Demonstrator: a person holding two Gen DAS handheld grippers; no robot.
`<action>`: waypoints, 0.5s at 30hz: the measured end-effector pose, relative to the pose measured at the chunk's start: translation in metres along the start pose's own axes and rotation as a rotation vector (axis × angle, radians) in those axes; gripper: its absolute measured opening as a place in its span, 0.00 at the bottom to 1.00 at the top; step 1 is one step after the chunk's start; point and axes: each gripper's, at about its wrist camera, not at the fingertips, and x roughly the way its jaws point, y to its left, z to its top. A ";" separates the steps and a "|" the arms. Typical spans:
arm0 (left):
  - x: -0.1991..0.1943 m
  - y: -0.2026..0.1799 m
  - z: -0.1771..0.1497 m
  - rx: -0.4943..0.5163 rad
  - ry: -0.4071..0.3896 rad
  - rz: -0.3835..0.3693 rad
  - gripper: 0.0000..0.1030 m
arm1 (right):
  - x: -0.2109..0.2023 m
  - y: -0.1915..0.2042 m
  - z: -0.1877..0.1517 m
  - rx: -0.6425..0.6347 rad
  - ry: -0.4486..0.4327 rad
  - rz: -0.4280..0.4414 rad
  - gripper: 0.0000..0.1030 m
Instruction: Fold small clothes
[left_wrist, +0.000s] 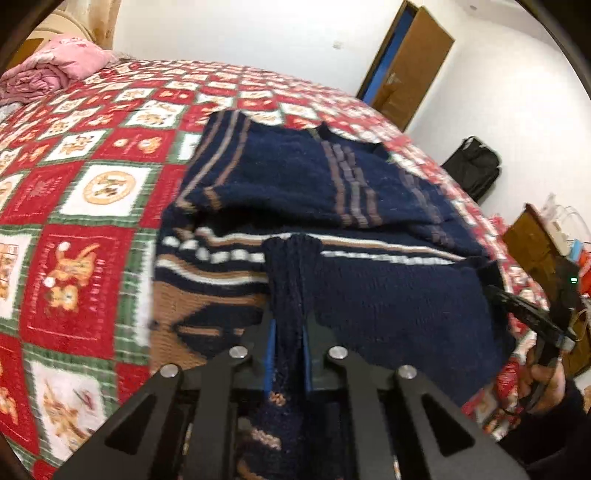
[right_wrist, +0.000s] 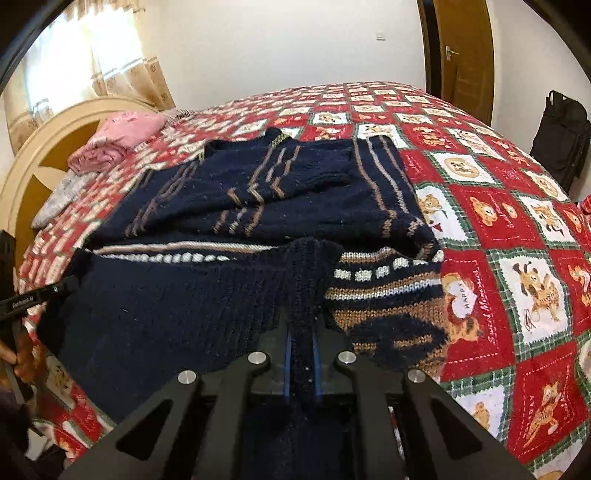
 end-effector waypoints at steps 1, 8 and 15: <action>-0.004 -0.003 0.000 0.001 -0.015 -0.017 0.11 | -0.004 0.000 0.001 0.006 -0.008 0.012 0.08; -0.031 -0.014 0.027 0.008 -0.111 -0.054 0.11 | -0.063 0.016 0.043 -0.058 -0.166 0.069 0.08; -0.048 -0.009 0.075 -0.015 -0.224 -0.060 0.08 | -0.070 0.028 0.087 -0.124 -0.225 0.067 0.08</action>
